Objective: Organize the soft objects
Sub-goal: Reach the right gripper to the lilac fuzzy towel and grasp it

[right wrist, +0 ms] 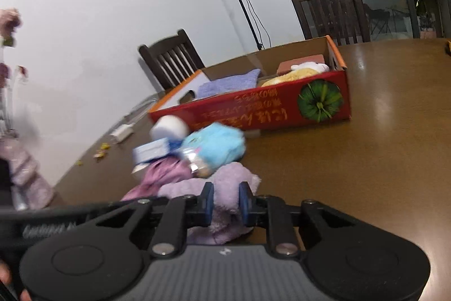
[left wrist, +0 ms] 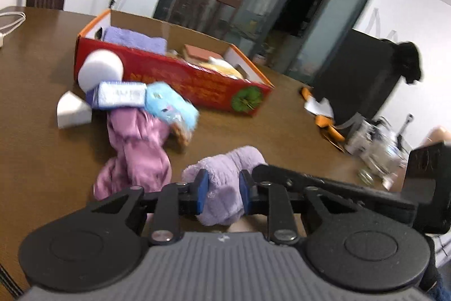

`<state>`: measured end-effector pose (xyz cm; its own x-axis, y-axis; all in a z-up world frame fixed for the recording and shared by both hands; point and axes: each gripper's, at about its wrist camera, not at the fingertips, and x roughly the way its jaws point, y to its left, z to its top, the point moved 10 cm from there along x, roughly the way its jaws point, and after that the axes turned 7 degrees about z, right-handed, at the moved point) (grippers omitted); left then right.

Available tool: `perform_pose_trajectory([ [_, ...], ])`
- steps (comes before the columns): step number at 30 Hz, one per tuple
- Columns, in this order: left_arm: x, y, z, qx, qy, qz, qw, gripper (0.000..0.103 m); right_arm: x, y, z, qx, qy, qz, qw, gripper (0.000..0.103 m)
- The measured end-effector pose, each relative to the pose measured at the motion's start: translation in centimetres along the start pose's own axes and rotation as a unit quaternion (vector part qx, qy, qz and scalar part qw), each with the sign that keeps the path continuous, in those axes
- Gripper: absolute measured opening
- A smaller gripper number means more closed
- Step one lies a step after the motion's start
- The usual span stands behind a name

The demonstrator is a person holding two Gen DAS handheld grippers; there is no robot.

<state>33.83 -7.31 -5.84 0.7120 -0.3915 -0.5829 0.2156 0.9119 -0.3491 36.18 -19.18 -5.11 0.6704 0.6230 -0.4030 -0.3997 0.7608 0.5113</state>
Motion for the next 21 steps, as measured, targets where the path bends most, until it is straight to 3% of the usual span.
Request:
perform_pose_trajectory([
  [4,-2.9,-0.7,-2.4,-0.008,0.017,-0.029,0.9994,0.025,-3.6,1.6,-3.0,0.001,0.013,0.006,1.000,0.019],
  [6,-3.5,-0.3,-3.0,-0.010,0.012,-0.015,0.9998,0.027,-4.8,2.3,-3.8,-0.005,0.013,0.006,1.000,0.022],
  [9,-3.6,0.6,-3.6,-0.011,0.005,0.021,0.9997,0.037,-5.6,2.5,-3.7,-0.008,0.001,0.001,1.000,0.027],
  [11,-3.6,0.9,-3.5,-0.028,0.013,0.017,0.9994,0.045,-5.6,2.1,-3.4,0.000,-0.008,-0.004,1.000,0.037],
  [13,-3.7,0.6,-3.4,-0.035,0.015,0.000,0.9993,0.054,-5.3,1.9,-3.3,0.002,-0.009,-0.009,1.000,0.040],
  [17,-2.5,0.1,-4.2,-0.025,0.035,0.004,0.9991,0.051,-4.0,1.1,-4.1,0.012,0.008,-0.016,1.000,0.040],
  [21,-1.4,0.2,-5.2,-0.031,0.059,-0.002,0.9978,0.041,-3.4,1.0,-5.2,0.018,0.020,-0.012,1.000,0.040],
])
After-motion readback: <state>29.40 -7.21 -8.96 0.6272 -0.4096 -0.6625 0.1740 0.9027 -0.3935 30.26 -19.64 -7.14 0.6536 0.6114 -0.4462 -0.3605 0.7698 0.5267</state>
